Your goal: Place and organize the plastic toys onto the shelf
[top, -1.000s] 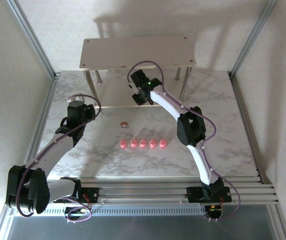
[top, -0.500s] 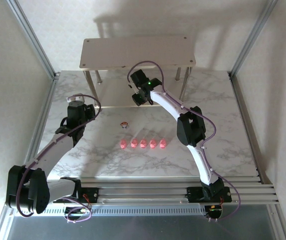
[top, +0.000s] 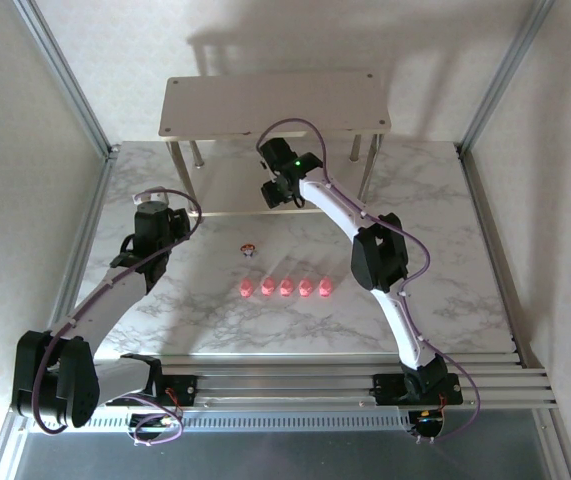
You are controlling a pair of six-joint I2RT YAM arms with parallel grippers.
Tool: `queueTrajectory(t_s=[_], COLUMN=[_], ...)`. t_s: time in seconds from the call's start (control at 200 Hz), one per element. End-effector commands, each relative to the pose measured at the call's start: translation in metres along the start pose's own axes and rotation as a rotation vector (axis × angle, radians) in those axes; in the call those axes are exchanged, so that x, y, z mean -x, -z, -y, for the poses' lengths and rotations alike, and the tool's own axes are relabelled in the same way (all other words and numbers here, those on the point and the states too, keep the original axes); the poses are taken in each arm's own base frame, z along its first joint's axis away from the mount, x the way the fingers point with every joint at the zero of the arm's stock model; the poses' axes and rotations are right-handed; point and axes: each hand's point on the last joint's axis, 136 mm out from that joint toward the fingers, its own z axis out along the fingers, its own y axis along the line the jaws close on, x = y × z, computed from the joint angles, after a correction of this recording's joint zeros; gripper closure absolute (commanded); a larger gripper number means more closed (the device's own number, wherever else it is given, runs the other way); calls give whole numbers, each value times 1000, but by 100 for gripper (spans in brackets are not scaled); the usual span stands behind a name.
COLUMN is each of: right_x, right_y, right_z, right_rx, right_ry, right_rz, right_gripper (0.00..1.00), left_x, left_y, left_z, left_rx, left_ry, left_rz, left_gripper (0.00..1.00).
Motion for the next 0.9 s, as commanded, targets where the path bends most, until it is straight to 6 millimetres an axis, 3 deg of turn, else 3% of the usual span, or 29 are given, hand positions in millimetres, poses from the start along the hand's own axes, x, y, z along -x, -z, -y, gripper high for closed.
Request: queueTrajectory(t_s=[0.0,0.26,0.746,0.896], right_x=[-1,2,13,14], right_y=[8,2,-12,-4], right_z=[16,17,5,2], right_rx=[-36,-41,17,36], right_ry=[-230,-333,-386,-393], right_rz=[21,53,82,95], right_gripper=[40,47,46,45], left_x=[13,13,13,14], left_y=[2,4,4,4], left_z=[-6,-6,-7,-6], left_rx=[28,28,28,26], left_ry=[1,2,4,3], left_rz=[30,35,37,39], left_gripper=[50,50,50,50])
